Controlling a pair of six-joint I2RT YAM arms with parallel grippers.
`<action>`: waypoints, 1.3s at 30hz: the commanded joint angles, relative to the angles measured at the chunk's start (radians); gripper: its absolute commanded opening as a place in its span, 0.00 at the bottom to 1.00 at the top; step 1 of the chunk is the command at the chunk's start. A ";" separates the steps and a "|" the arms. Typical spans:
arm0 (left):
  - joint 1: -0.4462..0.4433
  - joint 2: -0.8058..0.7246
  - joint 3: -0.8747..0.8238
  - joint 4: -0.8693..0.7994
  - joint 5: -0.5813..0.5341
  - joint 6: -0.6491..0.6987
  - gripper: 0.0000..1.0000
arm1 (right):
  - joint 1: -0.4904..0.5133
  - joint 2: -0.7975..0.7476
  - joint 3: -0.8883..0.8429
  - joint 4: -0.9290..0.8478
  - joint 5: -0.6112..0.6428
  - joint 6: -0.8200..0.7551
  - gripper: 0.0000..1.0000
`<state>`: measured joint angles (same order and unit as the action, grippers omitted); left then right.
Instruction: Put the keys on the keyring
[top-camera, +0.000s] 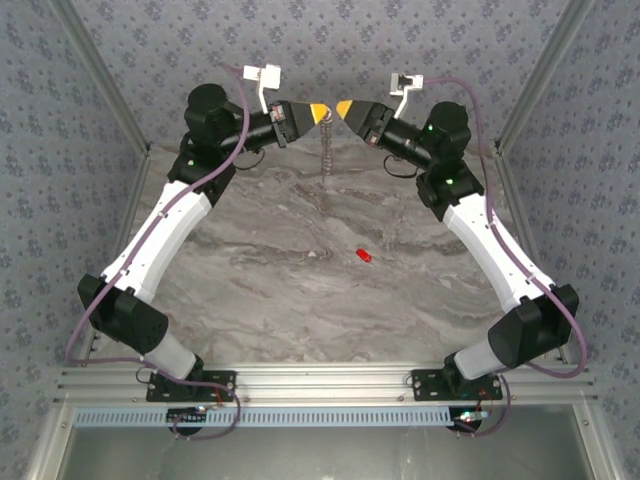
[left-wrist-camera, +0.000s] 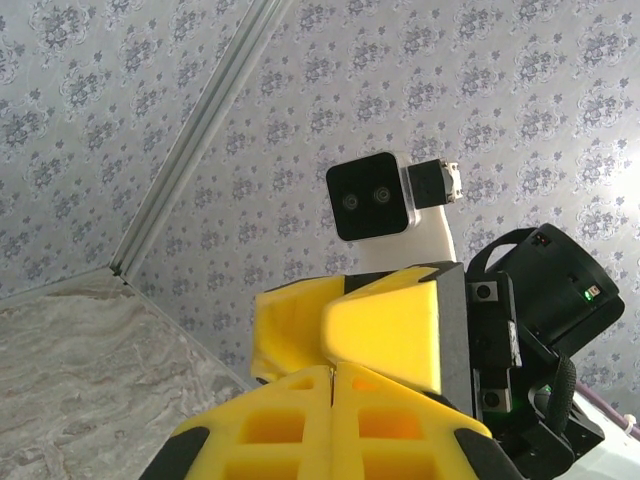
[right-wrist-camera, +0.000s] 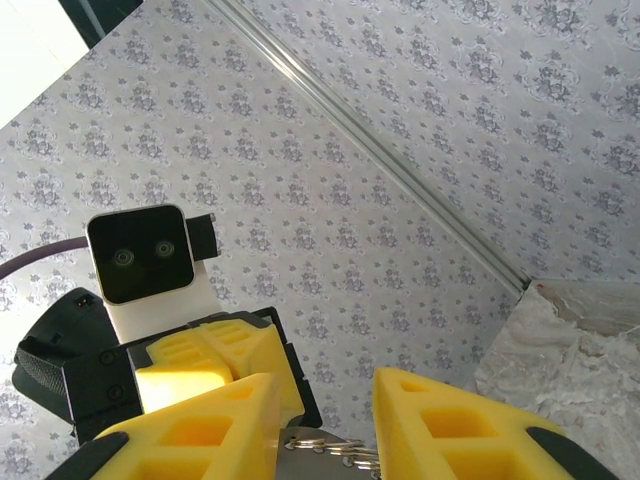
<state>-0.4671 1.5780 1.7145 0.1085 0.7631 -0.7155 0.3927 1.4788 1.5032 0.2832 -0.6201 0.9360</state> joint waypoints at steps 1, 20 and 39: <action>-0.005 -0.019 0.027 0.043 0.015 0.017 0.00 | 0.014 -0.015 0.017 0.040 -0.012 0.011 0.33; -0.005 -0.015 0.030 0.044 0.012 0.017 0.00 | 0.037 0.006 0.041 0.030 -0.032 0.010 0.29; -0.005 -0.018 0.027 0.039 0.012 0.021 0.00 | 0.037 -0.020 0.020 0.032 -0.023 0.014 0.33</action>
<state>-0.4667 1.5780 1.7145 0.1085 0.7635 -0.7151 0.4152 1.4826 1.5101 0.2886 -0.6239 0.9466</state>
